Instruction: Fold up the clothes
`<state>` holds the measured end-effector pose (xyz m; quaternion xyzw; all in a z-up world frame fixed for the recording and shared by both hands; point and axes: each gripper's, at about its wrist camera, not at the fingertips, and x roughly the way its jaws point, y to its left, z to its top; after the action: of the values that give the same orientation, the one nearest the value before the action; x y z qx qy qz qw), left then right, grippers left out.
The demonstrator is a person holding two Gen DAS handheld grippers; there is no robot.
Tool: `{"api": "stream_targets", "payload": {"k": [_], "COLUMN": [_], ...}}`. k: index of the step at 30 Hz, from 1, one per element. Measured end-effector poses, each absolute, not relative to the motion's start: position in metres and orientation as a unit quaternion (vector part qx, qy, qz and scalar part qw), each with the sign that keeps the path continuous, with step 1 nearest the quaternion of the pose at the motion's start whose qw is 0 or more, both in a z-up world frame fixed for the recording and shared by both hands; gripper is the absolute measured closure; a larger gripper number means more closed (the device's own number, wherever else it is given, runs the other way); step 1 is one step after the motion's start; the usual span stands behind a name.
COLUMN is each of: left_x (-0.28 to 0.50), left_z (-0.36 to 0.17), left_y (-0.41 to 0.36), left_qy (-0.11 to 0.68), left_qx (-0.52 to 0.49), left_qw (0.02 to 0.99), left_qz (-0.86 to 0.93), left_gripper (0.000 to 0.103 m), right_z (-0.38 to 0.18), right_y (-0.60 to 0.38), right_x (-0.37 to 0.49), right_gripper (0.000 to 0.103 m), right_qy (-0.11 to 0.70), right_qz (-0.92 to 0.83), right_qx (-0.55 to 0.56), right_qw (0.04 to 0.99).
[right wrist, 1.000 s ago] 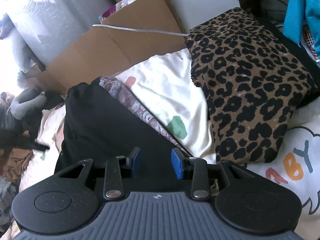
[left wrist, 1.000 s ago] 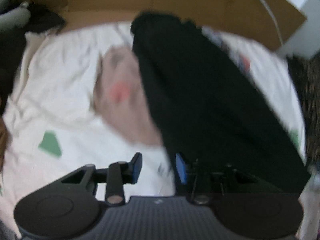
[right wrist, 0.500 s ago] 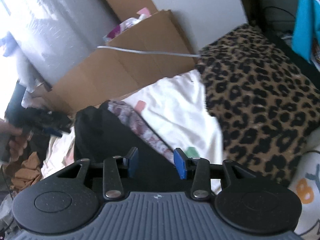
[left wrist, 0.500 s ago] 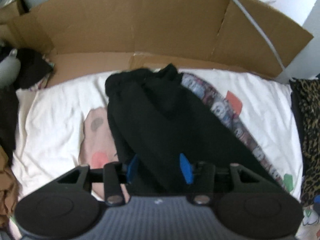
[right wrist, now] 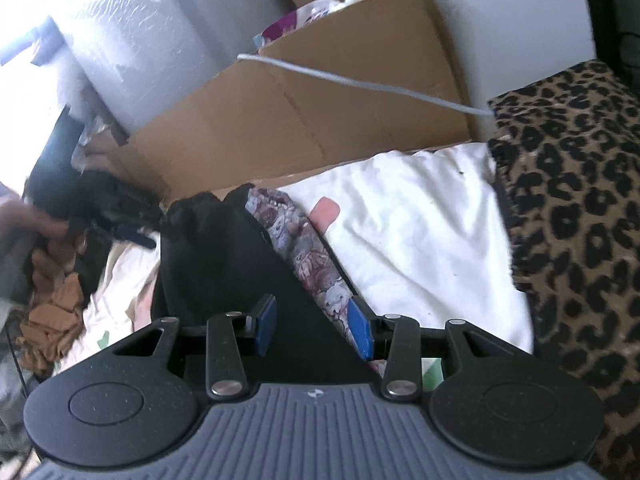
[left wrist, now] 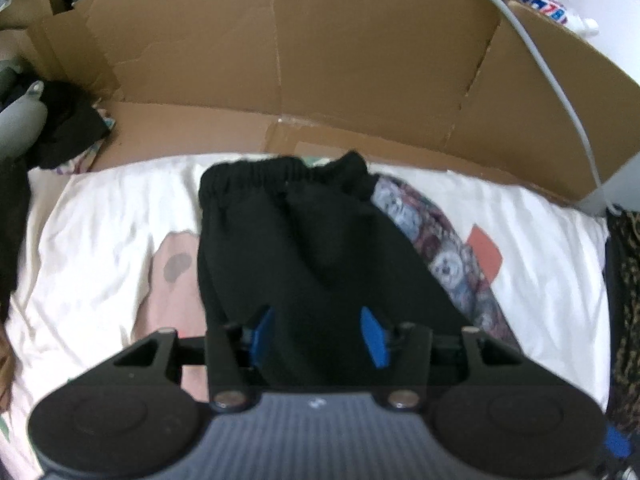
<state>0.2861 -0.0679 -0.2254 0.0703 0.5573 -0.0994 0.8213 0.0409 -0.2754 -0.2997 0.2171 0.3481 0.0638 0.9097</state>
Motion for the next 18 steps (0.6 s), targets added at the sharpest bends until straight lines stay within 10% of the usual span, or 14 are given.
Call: {"api": "stream_targets", "payload": {"k": [12,18], "left_x": [0.312,0.317], "left_z": [-0.227,-0.236], "left_y": [-0.107,-0.134], "left_qy": [0.555,0.58], "left_qx": [0.043,0.035], "left_qw": [0.818,0.804], "left_qz": [-0.145,-0.124], "left_gripper": [0.058,0.077], "right_z": [-0.316,-0.324], "right_y": [-0.269,-0.281], "right_x": [0.025,0.018], "right_gripper": [0.057,0.057], "right_qy": [0.356,0.35], "right_qz": [0.086,0.065], "right_qx": [0.202,0.213], "right_qw": [0.909,0.91]}}
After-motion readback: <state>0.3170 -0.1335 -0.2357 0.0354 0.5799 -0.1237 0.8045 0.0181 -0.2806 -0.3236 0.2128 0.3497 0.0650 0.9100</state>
